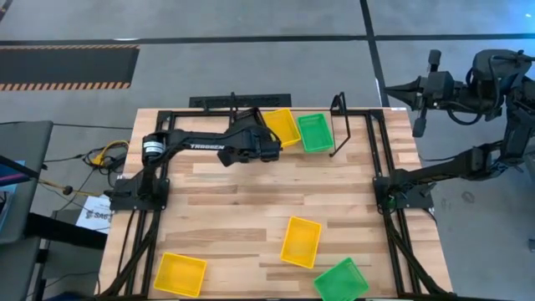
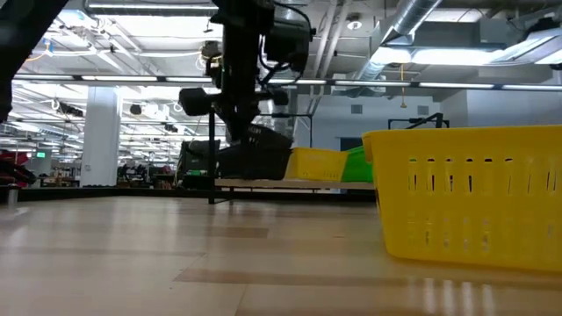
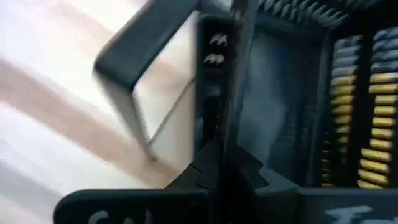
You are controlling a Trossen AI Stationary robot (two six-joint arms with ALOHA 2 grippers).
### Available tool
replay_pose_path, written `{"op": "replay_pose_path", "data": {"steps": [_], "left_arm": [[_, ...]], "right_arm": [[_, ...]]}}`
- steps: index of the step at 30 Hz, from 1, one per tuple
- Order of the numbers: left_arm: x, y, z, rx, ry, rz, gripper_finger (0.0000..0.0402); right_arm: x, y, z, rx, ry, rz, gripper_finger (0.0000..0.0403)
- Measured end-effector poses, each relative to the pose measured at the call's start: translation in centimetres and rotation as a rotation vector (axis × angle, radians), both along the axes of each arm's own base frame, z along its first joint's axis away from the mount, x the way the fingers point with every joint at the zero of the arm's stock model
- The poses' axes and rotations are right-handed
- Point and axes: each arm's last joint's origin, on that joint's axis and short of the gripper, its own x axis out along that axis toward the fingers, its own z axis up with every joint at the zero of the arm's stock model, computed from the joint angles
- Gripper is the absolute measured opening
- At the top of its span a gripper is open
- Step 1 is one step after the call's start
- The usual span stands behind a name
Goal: Stack baskets on shelf by color
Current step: Stack the black bin on top of the black bin on the shelf
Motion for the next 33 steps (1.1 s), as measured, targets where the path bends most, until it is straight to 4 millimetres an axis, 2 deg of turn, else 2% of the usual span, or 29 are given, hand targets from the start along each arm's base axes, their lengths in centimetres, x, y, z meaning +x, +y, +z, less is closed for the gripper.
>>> {"op": "replay_pose_path", "data": {"steps": [3,9,13,19,23,29,33], "left_arm": [[0.6,-0.1,-1.2,-0.033,0.014,-0.014,0.0],[0.8,-0.7,-1.3,-0.012,0.02,-0.031,0.0],[0.4,-0.9,-0.6,-0.013,0.036,-0.023,0.0],[0.8,-0.7,1.8,0.022,0.059,-0.134,0.0009],[1.1,-0.2,2.9,0.021,0.086,-0.201,0.0046],[1.0,0.0,3.0,0.011,0.101,-0.209,0.0129],[1.0,0.0,3.0,0.012,0.1,-0.21,0.0168]], "right_arm": [[0.0,0.0,0.0,0.0,0.001,0.001,0.0001],[0.1,0.1,0.0,0.0,0.0,0.025,0.0001],[0.2,0.3,0.0,0.0,0.003,0.054,0.0001],[0.3,0.6,0.0,-0.014,0.007,0.098,0.0001],[0.3,0.7,0.0,-0.015,0.006,0.114,0.0001],[0.0,0.8,0.0,-0.019,0.001,0.118,0.0001],[0.0,0.8,0.0,-0.02,0.001,0.117,0.0001]]}}
